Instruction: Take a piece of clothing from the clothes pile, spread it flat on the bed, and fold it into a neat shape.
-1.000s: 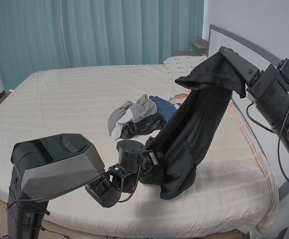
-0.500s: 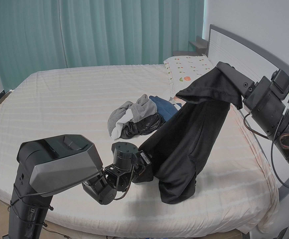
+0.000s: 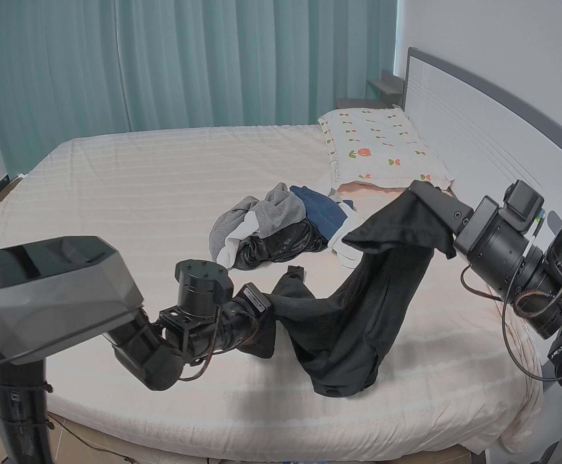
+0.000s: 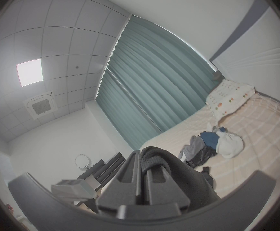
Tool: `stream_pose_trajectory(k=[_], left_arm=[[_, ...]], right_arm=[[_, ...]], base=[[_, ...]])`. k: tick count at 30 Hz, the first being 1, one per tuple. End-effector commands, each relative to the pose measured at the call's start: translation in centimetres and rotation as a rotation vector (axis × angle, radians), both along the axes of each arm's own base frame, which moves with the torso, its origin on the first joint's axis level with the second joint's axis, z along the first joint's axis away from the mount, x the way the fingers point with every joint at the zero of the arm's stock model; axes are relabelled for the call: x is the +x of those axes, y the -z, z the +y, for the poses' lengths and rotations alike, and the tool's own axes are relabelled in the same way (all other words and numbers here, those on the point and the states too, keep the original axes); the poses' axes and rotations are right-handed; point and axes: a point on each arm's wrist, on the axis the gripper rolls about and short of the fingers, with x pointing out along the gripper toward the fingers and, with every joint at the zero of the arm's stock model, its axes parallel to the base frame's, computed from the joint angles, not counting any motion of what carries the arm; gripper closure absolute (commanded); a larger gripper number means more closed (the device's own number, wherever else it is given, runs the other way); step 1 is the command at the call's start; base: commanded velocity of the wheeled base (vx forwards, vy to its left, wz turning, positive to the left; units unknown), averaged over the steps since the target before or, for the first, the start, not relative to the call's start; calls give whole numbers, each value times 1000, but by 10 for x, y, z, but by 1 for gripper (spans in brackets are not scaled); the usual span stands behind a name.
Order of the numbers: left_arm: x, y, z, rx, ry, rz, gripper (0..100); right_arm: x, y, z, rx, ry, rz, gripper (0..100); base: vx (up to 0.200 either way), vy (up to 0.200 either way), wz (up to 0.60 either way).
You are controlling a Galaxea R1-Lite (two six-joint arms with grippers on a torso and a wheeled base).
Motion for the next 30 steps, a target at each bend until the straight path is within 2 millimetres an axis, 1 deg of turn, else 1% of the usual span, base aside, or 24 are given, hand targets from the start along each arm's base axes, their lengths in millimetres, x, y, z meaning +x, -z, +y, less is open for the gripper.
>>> stream_pose_trajectory(k=[1, 2, 4, 5, 9, 12, 13, 14, 16, 18, 20, 24, 28, 30], left_arm=[[-43, -53, 35, -118, -3, 29, 100], [-47, -52, 37, -117, -5, 34, 100], [-48, -53, 38, -117, -6, 35, 100], [-51, -55, 44, -121, -18, 36, 100], [-52, -53, 50, -119, -28, 45, 100], [-60, -47, 54, -109, -20, 77, 100], [-60, -46, 54, -108, -19, 82, 100], [-64, -42, 57, -117, -10, 113, 100], [-62, -45, 62, -152, -43, 119, 100], [-62, -51, 68, -220, -68, 130, 100], [-64, -52, 69, -250, -47, 151, 100], [-69, -50, 70, -260, 5, 175, 100], [-68, -45, 73, -262, -4, 186, 100], [-69, -43, 73, -262, 7, 198, 100]], right_arm=[[-2, 46, -15, -48, 34, 197, 100], [-5, 52, -18, -51, 32, 228, 100], [-5, 54, -18, -51, 30, 243, 100], [-3, 70, -22, -69, 17, 317, 100], [16, 99, -22, -118, 60, 416, 100], [21, 118, -17, -127, 63, 461, 100], [21, 119, -17, -125, 63, 462, 100], [23, 124, -16, -105, 71, 454, 100], [25, 126, -18, -80, 88, 425, 100], [23, 131, -18, -85, 113, 431, 100], [23, 134, -17, -91, 134, 439, 100], [20, 135, -15, -89, 132, 449, 100], [20, 139, -14, -93, 130, 464, 100], [20, 138, -13, -86, 130, 467, 100]], base=[[0, 0, 0], [0, 0, 0], [0, 0, 0], [0, 0, 0], [0, 0, 0], [0, 0, 0], [0, 0, 0], [0, 0, 0], [0, 0, 0], [0, 0, 0], [0, 0, 0], [0, 0, 0], [0, 0, 0], [-200, 0, 0]])
